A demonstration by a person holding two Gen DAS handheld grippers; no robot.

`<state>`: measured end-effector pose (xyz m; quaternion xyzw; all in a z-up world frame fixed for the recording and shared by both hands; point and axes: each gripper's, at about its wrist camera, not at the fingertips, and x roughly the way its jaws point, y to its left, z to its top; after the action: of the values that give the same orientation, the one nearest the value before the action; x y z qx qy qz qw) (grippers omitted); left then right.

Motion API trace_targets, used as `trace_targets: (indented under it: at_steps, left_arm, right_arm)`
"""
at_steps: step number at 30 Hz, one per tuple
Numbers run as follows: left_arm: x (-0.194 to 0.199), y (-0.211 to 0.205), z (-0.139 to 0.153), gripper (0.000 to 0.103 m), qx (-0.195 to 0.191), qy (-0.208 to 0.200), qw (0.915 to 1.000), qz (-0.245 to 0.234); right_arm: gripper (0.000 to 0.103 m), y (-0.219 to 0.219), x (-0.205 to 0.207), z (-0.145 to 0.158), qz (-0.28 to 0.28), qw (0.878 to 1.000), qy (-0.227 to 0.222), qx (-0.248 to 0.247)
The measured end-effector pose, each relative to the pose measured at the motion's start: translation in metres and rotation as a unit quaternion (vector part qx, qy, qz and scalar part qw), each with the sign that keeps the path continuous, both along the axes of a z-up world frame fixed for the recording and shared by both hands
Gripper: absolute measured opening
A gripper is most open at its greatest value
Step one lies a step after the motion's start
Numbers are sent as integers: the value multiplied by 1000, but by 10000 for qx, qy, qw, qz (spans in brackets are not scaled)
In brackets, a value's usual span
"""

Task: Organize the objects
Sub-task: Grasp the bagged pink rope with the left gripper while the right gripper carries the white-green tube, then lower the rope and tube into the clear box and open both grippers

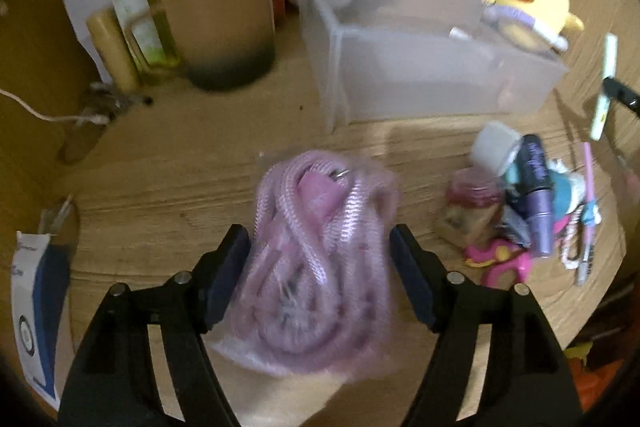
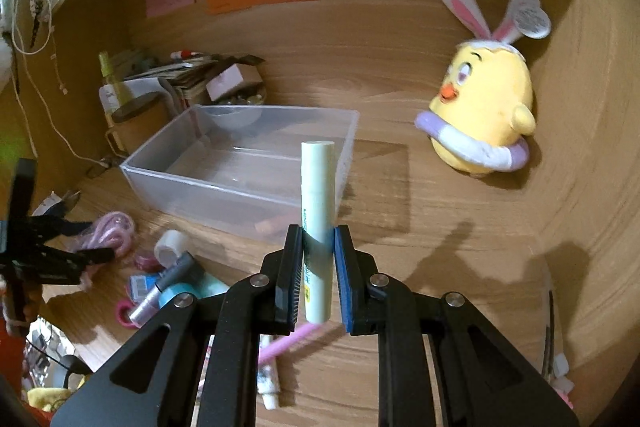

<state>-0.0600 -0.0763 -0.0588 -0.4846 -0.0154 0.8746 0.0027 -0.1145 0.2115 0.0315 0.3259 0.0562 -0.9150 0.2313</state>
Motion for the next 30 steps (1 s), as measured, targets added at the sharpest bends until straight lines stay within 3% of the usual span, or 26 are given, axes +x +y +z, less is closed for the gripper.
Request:
trace_targets:
  at_steps: [5,9,15,21,30]
  left_arm:
    - [-13,3,-4,75,-83,86,9998,-184]
    - [-12,7,-3,60,-143,274,9993,-197]
    - [0,-1,7,53,-40,590,9982,75]
    - [13,-14,38,51,266,1091,9934,227]
    - [12,-13,100,51,438,1975,9793,110]
  right_arm:
    - [14,-13,-2,4,103,9999,21,-14]
    - [14,-22,-8,7,90,10000,38,-14]
    - [14,-30,-16,15,61,9999,58,-56]
    - [14,-35,-24,24,58,9999,116,-60]
    - [14,-41,-40,39,2,9996,259,-107]
